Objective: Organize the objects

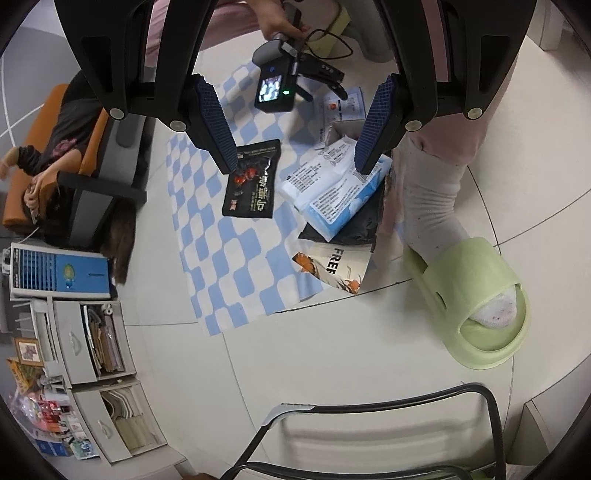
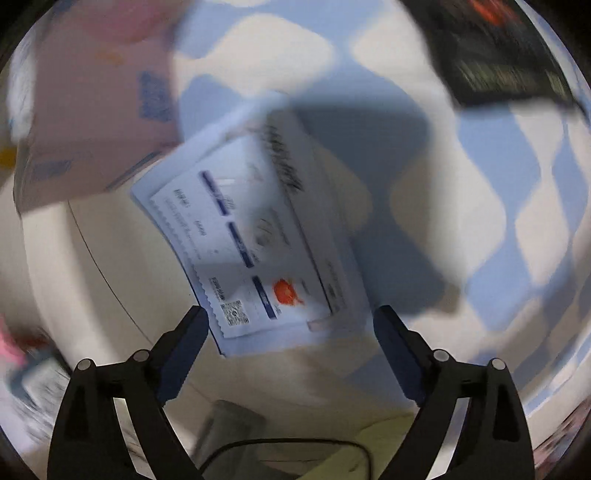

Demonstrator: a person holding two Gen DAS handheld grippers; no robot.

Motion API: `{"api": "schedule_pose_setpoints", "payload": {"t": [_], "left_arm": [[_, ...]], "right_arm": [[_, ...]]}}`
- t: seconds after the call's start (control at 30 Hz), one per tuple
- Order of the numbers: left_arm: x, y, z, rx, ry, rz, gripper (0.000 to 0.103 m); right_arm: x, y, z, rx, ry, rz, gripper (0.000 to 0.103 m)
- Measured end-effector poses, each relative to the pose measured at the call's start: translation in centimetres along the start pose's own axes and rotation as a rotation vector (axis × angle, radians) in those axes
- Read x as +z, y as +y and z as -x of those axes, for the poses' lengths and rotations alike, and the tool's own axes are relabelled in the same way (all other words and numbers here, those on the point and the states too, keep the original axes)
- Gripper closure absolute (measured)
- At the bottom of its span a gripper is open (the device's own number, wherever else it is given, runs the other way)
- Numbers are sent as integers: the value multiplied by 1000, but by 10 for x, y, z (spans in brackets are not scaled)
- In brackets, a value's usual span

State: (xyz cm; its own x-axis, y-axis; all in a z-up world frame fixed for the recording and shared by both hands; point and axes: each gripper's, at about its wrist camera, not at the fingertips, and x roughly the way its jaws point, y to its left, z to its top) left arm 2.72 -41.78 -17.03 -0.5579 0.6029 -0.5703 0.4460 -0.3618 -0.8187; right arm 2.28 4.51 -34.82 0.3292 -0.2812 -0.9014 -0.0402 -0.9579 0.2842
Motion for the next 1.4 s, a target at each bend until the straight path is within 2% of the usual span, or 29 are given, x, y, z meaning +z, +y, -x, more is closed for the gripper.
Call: {"api": "schedule_pose_setpoints", "payload": {"t": [0.03,0.07,0.17,0.2,0.3,0.37,0.4,0.43,0.47,0.53,0.6,0.63,0.77,0.8,0.87,0.93,0.97,1.0,1.03,1.07,1.17,1.23,1.3,1.4], "left_arm": [[1,-1,0,-1,-1,-4,38],[1,-2,1,-1,-4,-5,38],[1,-4,1,-10,-6,-10,38],[1,-5,0,-13,-4,-11,38],[-2,-5,-2,-7,3,-22,38],[-3,-3,-4,3,17,-19,38],[-4,-2,-5,4,24,-13,38],[-3,0,-6,3,31,-7,38],[-3,1,-5,-1,30,1,38],[-2,2,-3,-2,22,10,38],[-3,3,-1,-4,17,15,38],[-3,4,-1,-6,21,16,38],[-5,4,-4,4,38,12,38],[-5,4,-4,2,38,13,38],[-4,3,-3,-5,34,12,38],[-6,2,-4,-4,35,4,38],[-7,3,-4,1,40,1,38],[-7,4,-6,4,47,0,38],[-8,5,-7,10,56,3,38],[-8,7,-7,13,60,7,38],[-6,9,-4,7,50,24,38],[-6,9,-1,-2,43,28,38],[-8,8,-3,3,52,22,38],[-10,9,-7,18,75,17,38]], "right_arm": [[-2,-8,1,19,7,-53,12],[-10,-25,4,81,12,-175,12],[-21,-54,7,280,-3,-394,12],[-21,-63,2,339,-1,-452,12],[-17,-75,-14,442,0,-528,12],[-15,-76,-14,468,-25,-554,12],[-14,-76,-12,495,-44,-556,18],[-14,-75,-11,520,-57,-548,38],[-12,-74,-9,539,-71,-533,50],[-10,-72,-5,515,-97,-517,53],[-6,-72,-4,575,-114,-521,57],[-6,-72,-5,603,-115,-525,64],[-9,-61,-4,776,-128,-511,65],[-10,-55,1,790,-138,-485,65],[-19,-43,12,758,-132,-433,64],[-11,-33,12,656,-103,-409,61],[-16,-35,16,588,-104,-379,49],[-14,-30,24,479,-110,-318,38],[-13,-26,30,416,-123,-268,19],[-12,-22,37,380,-139,-211,12],[2,-6,53,330,-156,-31,8],[17,9,58,289,-157,130,8],[28,25,61,200,-182,300,8],[37,51,58,138,-161,552,8]]}}
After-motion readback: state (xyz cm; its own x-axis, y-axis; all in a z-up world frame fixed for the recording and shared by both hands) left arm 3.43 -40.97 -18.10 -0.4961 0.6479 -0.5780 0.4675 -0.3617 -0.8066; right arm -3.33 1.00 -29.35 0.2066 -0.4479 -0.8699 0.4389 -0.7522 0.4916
